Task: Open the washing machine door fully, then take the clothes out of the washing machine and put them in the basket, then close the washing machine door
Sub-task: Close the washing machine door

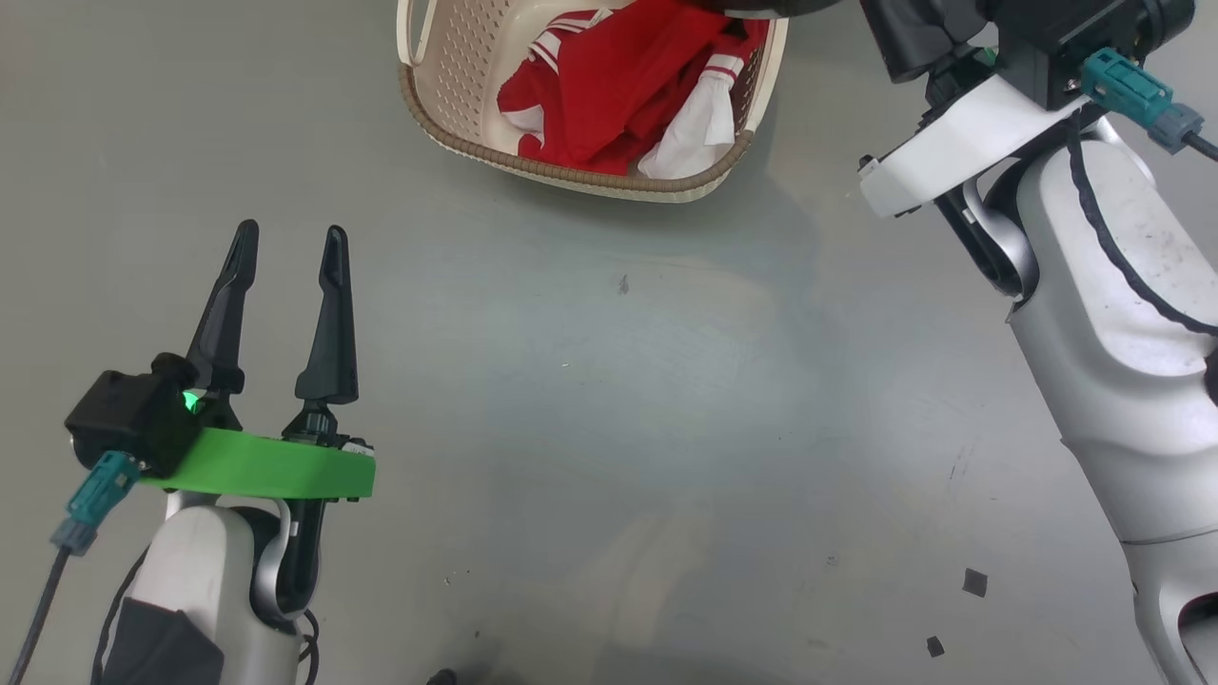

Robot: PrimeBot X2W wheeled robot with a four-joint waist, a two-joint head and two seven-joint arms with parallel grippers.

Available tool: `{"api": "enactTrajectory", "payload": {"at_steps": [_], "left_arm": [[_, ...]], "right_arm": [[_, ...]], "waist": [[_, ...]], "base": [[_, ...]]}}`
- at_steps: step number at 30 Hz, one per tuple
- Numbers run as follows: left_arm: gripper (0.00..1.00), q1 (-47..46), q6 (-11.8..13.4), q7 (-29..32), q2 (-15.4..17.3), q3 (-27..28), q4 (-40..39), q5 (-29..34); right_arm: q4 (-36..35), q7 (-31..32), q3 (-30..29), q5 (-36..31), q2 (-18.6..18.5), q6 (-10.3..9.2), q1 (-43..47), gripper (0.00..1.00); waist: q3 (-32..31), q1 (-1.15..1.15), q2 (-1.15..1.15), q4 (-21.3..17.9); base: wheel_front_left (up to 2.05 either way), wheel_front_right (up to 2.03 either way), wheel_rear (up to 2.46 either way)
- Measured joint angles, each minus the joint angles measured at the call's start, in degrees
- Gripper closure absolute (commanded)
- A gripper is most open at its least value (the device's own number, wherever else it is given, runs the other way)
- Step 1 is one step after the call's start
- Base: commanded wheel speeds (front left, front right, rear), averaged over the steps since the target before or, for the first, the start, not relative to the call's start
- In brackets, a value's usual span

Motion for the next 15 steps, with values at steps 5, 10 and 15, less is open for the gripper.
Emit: {"api": "enactTrajectory", "payload": {"at_steps": [5,10,15], "left_arm": [[0.00,-0.4,-0.2,0.0,0.0,-0.3,0.4,0.0],[0.00,-1.6,-0.2,0.0,-0.2,-0.9,0.3,0.0],[0.00,-2.1,-0.3,0.0,-0.3,-1.7,0.1,-0.4]], "right_arm": [[1.2,-0.3,-0.8,0.0,-0.2,0.21,-2.5,1.00],[2.3,-0.3,-1.1,0.0,-1.0,0.21,-5.3,1.00],[3.1,-0.3,-1.1,0.0,-1.4,0.21,-7.7,1.00]], "waist": [[1.3,0.00,0.00,-0.2],[2.6,0.00,0.00,-0.1],[3.9,0.00,0.00,0.3]], "base": [[0.00,0.00,0.00],[0.00,0.00,0.00],[0.00,0.00,0.00]]}}
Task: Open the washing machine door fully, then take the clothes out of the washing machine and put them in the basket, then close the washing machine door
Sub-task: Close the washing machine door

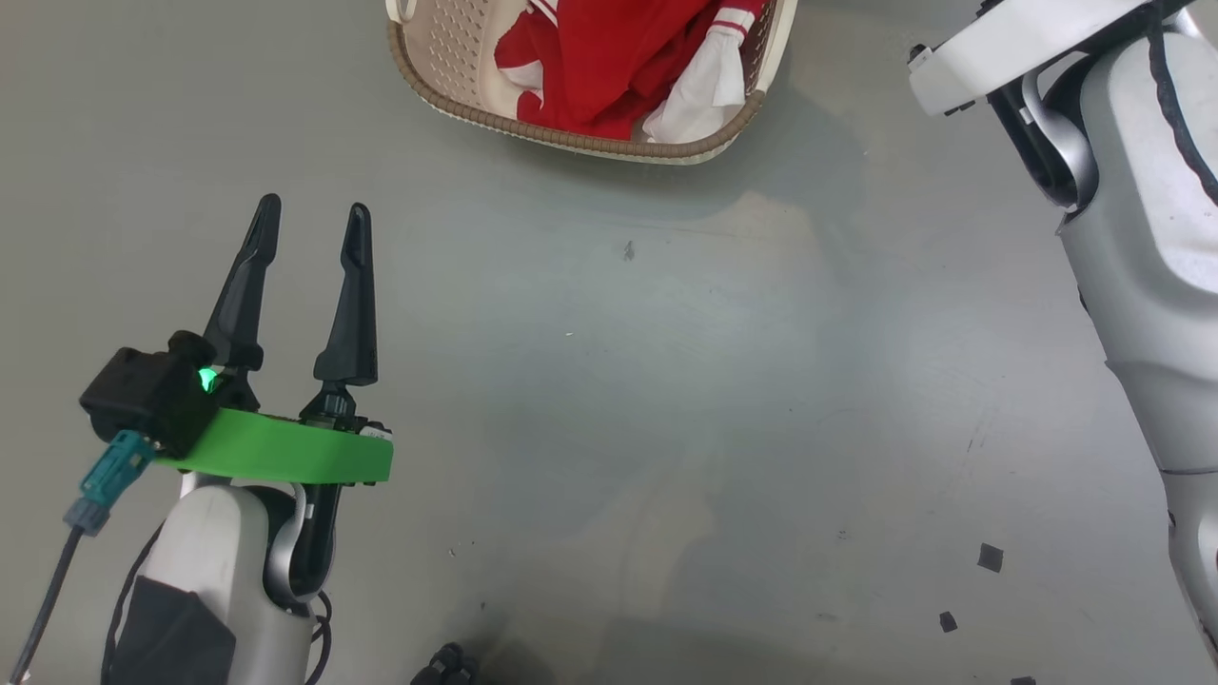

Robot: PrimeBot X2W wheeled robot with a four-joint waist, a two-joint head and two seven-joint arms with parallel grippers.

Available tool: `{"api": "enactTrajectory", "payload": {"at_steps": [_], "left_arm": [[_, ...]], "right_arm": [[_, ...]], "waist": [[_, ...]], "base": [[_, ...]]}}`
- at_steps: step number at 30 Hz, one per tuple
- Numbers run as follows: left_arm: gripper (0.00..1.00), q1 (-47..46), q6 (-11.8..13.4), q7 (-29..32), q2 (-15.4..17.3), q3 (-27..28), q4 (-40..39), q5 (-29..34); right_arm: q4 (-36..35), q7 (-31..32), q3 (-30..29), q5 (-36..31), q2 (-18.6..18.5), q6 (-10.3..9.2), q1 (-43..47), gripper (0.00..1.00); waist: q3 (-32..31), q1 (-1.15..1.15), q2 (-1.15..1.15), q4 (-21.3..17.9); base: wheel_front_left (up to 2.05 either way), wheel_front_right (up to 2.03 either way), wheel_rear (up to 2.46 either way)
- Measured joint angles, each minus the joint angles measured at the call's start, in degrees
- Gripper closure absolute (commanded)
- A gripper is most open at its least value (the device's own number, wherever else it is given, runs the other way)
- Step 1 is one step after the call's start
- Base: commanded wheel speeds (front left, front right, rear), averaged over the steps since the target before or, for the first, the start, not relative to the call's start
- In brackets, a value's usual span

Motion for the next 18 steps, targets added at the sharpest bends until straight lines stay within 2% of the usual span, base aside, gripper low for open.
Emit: {"api": "enactTrajectory", "payload": {"at_steps": [18], "left_arm": [[0.00,-2.4,0.0,0.0,-0.2,-2.4,-0.2,-0.2]], "right_arm": [[4.1,1.7,-1.3,-1.9,-2.6,-0.11,-12.0,1.00]], "waist": [[5.4,0.00,0.00,1.2]], "base": [[0.00,0.00,0.00]]}}
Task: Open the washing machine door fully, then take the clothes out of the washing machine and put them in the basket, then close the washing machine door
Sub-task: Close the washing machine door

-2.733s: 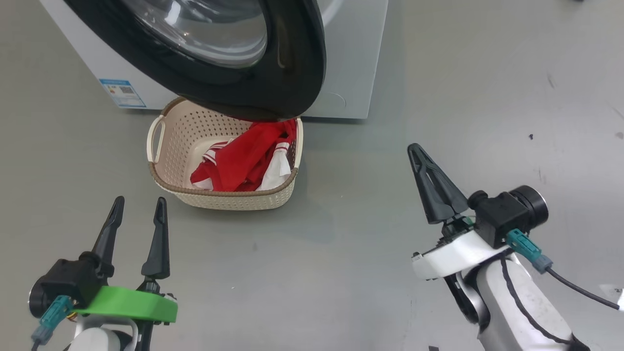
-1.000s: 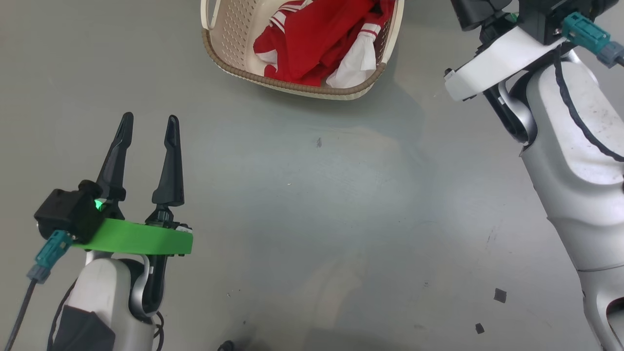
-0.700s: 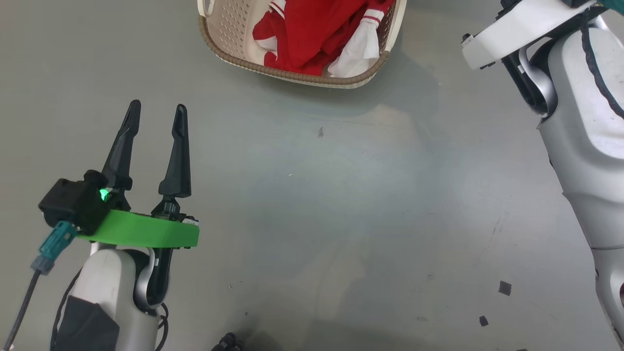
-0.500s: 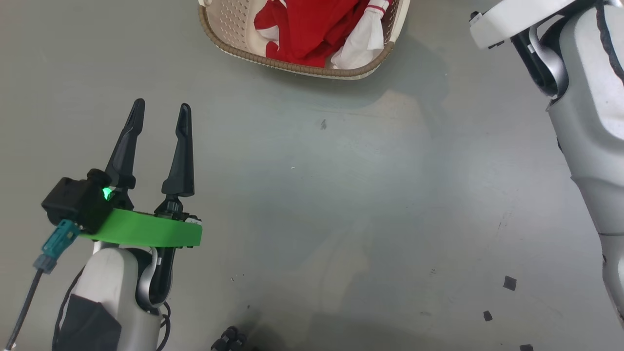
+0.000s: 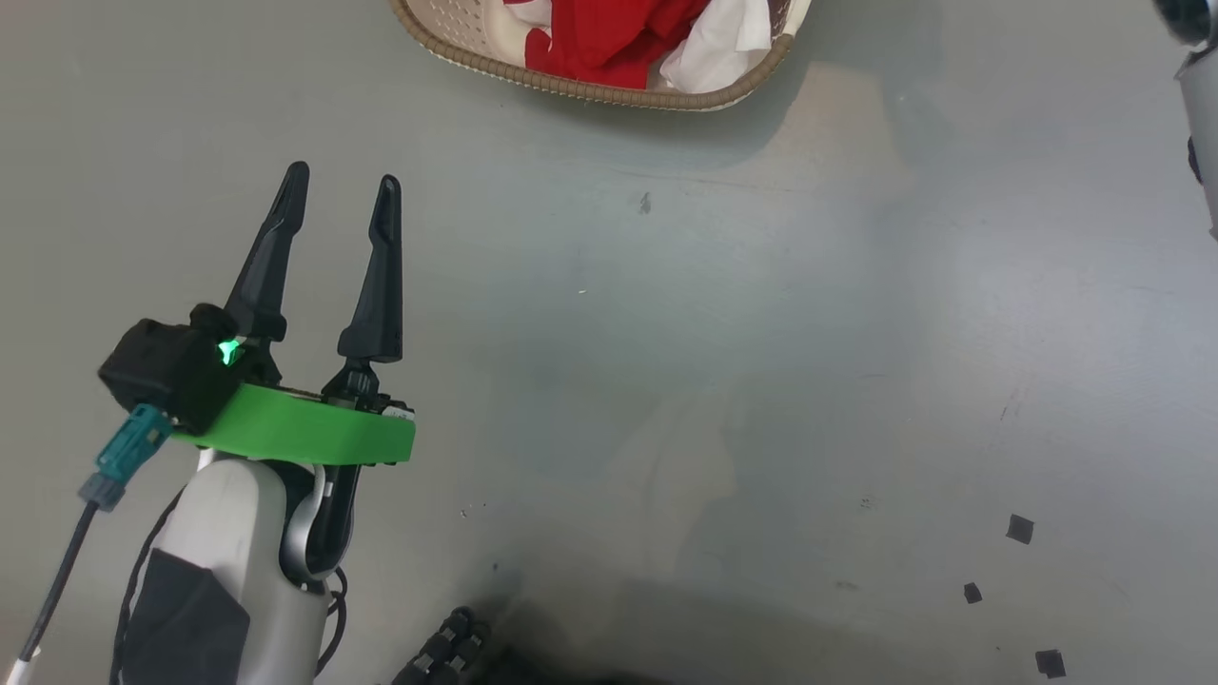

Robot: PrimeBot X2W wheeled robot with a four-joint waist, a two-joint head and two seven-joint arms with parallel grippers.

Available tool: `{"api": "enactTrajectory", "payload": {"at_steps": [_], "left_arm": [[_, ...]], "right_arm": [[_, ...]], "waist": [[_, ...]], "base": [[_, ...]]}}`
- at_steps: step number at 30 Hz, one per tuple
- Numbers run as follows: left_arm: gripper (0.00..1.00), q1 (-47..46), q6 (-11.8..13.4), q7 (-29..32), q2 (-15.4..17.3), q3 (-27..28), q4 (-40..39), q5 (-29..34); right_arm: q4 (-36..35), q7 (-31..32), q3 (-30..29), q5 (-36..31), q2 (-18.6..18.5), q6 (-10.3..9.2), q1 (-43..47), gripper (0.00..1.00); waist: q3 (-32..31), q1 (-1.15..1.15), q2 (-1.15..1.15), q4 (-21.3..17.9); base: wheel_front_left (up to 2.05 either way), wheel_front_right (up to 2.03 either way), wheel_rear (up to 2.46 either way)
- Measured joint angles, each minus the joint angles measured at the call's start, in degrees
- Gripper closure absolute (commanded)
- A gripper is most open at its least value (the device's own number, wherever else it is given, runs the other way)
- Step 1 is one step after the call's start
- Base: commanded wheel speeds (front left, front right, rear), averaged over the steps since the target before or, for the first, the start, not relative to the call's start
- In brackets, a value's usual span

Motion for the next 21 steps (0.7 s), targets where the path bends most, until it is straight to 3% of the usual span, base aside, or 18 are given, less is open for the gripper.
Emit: {"api": "enactTrajectory", "payload": {"at_steps": [9,17,21], "left_arm": [[0.00,-1.8,0.0,0.0,-0.2,-1.5,-0.2,-1.2],[0.00,-2.1,0.0,0.0,-0.4,-1.8,0.7,-2.0],[0.00,-2.2,0.0,0.0,-0.5,-1.8,1.1,-2.0]], "right_arm": [[3.0,1.4,-1.1,-0.2,-1.0,-0.10,-6.3,1.00],[5.9,1.7,-3.1,-0.7,-1.7,-2.36,-9.6,1.00],[7.1,1.2,-3.4,-0.7,-1.7,-2.59,-10.3,1.00]], "waist": [[2.4,0.00,0.00,1.3],[3.8,0.00,0.00,2.8],[3.9,0.00,0.00,3.1]], "base": [[0.00,0.00,0.00],[0.00,0.00,0.00],[0.00,0.00,0.00]]}}
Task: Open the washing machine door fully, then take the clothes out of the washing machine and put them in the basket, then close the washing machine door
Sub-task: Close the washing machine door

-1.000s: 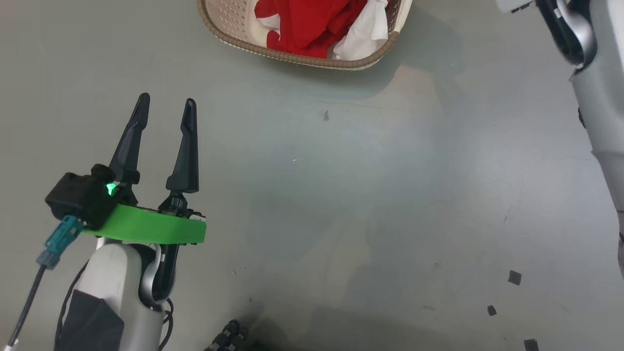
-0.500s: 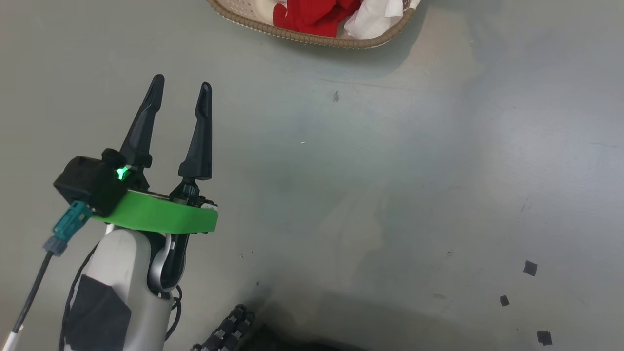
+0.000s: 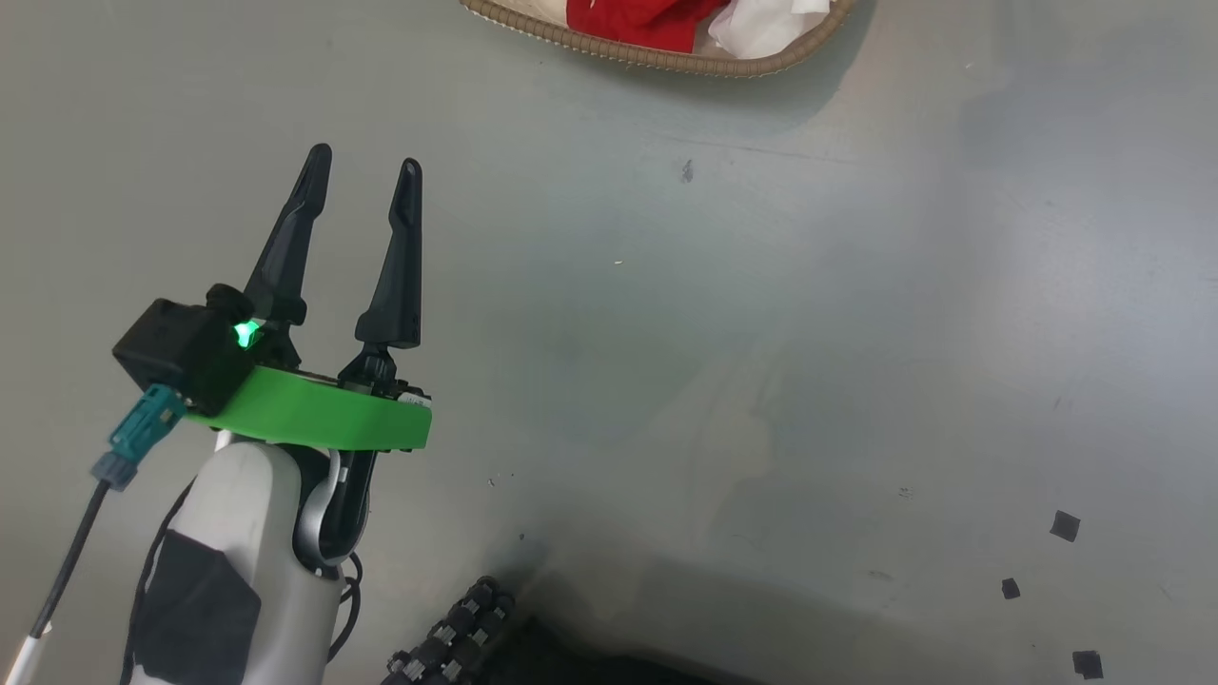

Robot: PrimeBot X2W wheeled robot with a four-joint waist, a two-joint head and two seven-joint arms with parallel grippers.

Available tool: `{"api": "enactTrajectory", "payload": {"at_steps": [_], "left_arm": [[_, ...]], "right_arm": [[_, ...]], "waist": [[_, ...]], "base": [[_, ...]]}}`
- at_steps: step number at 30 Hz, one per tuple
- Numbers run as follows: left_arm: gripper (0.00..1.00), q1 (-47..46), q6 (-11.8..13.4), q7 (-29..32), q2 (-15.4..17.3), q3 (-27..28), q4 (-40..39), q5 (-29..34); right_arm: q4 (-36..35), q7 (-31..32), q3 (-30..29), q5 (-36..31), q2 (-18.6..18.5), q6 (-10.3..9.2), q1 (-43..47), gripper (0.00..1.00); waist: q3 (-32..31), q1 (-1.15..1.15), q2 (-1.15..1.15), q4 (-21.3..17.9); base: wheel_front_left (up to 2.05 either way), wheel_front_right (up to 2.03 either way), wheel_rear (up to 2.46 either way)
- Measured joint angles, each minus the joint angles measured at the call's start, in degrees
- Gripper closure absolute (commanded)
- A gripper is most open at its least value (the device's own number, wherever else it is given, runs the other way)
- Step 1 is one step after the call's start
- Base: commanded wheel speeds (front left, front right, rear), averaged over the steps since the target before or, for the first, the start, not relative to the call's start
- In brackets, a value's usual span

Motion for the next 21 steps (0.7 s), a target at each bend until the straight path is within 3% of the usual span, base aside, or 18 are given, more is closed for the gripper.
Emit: {"api": "enactTrajectory", "payload": {"at_steps": [15,21], "left_arm": [[0.00,-1.0,0.0,0.0,-0.1,0.5,1.1,-0.4],[0.00,-1.0,0.0,0.0,-0.2,1.6,1.8,0.1]], "right_arm": [[5.5,-3.6,0.5,-0.5,0.9,-0.40,-0.4,1.00],[8.0,-5.0,1.1,-0.5,1.2,-0.38,3.5,1.00]], "waist": [[-1.5,0.00,0.00,-0.3],[-3.8,0.00,0.00,-0.9]], "base": [[0.00,0.00,0.00],[0.00,0.00,0.00]]}}
